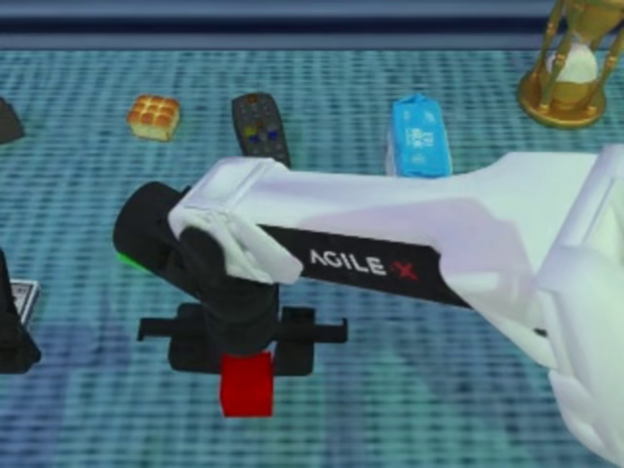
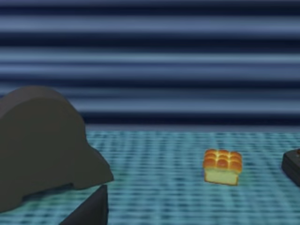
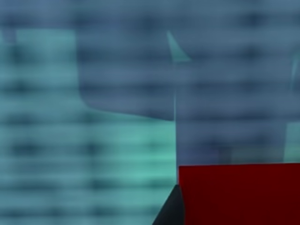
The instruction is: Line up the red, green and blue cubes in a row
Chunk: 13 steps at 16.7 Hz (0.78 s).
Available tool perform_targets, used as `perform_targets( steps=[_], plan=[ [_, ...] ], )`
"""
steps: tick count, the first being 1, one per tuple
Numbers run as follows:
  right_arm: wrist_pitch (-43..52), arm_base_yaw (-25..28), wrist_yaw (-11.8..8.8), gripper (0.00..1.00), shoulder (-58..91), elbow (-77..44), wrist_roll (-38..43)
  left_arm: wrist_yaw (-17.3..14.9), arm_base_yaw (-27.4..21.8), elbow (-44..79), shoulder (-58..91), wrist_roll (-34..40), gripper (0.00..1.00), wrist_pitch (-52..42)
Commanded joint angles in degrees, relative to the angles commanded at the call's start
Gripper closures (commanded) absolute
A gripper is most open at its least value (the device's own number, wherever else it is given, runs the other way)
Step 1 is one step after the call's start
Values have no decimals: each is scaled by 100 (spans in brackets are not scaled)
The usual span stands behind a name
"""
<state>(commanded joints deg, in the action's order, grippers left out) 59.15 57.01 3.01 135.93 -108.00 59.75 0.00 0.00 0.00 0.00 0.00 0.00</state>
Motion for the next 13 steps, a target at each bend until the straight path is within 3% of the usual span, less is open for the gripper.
perform_targets(
  steps=[6,13],
  plan=[
    [0,0,0,2,0,0,0,0,0,0,0,0,0,0],
    [0,0,0,0,0,0,0,0,0,0,0,0,0,0]
  ],
)
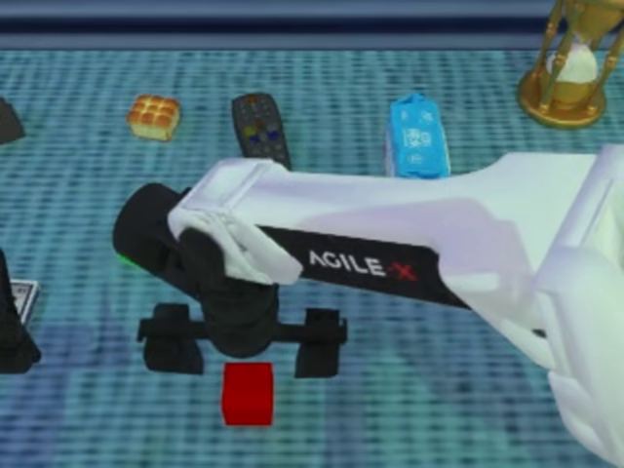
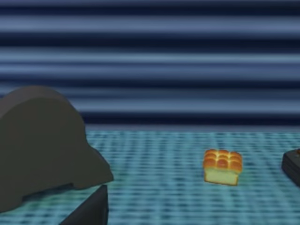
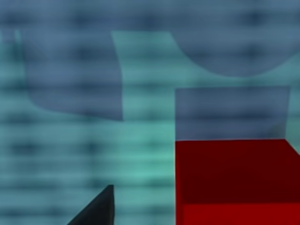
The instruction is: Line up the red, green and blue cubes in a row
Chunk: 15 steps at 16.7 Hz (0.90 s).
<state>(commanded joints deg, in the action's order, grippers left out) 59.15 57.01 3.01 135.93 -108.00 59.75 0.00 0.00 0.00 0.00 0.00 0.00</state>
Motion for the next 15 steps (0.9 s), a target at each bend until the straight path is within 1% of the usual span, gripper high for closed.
perform_targets(
  steps=[4,10,15],
  plan=[
    [101,-5,0,0,-22,-93,7,0,0,0,0,0,0,0],
    [1236,67,-4,0,-293,-906,36,0,0,0,0,0,0,0],
    [1335,42,-2,0,-324,-996,31,0,0,0,0,0,0,0]
  ],
)
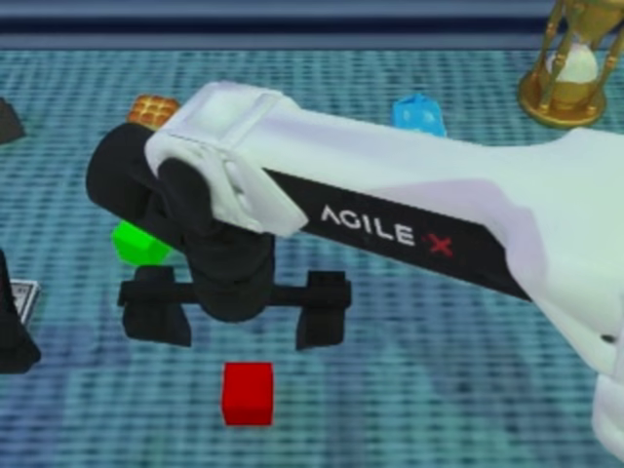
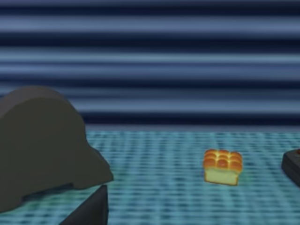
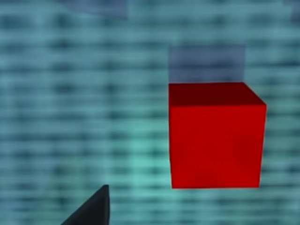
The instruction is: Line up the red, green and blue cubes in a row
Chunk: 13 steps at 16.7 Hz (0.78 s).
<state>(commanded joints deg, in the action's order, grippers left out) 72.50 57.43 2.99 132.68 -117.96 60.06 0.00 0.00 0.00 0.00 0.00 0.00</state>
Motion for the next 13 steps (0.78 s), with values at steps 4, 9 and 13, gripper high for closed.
perform_targets(
  steps=[4,9,13],
  plan=[
    [-157,-137,106,0,-344,270,-185,-15,-48,285,286,-39,0,-183],
    [-981,-864,488,0,-2117,1663,-1033,-37,-226,1727,1821,-236,0,-1065],
    [-2061,-1812,758,0,-4525,3543,-2069,-30,-408,3383,3929,-484,0,-2133]
  ],
)
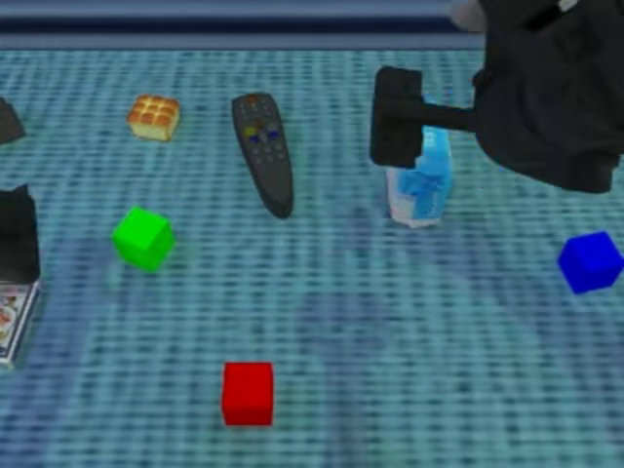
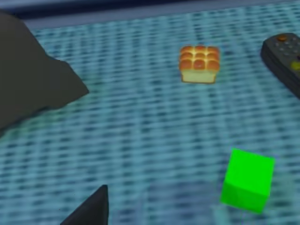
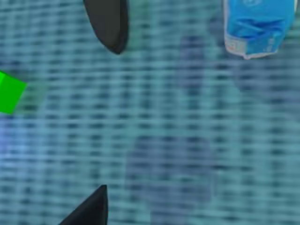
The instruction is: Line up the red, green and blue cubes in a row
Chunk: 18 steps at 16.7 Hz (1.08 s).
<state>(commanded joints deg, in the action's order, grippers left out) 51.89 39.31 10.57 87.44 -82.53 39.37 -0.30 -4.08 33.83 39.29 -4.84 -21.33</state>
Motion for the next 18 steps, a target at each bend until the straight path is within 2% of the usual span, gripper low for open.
perform_targets(
  steps=[4,7,13,18],
  plan=[
    [-1241,-1080,94,0,-2695,2241,-1151,22,-203,1757,2518,-285,0,-1223],
    [-2176,-1854,13,0,-4478,3904,-1962,39,-355,3032,4309,-489,0,-2125],
    [-3964,-3142,-482,0,-7198,6676,-3263,42,-611,5264,7047,-809,0,-3576],
    [-4973,-3753,-939,0,-8491,7993,-3833,20,-733,6490,8443,-958,0,-4245]
  ],
)
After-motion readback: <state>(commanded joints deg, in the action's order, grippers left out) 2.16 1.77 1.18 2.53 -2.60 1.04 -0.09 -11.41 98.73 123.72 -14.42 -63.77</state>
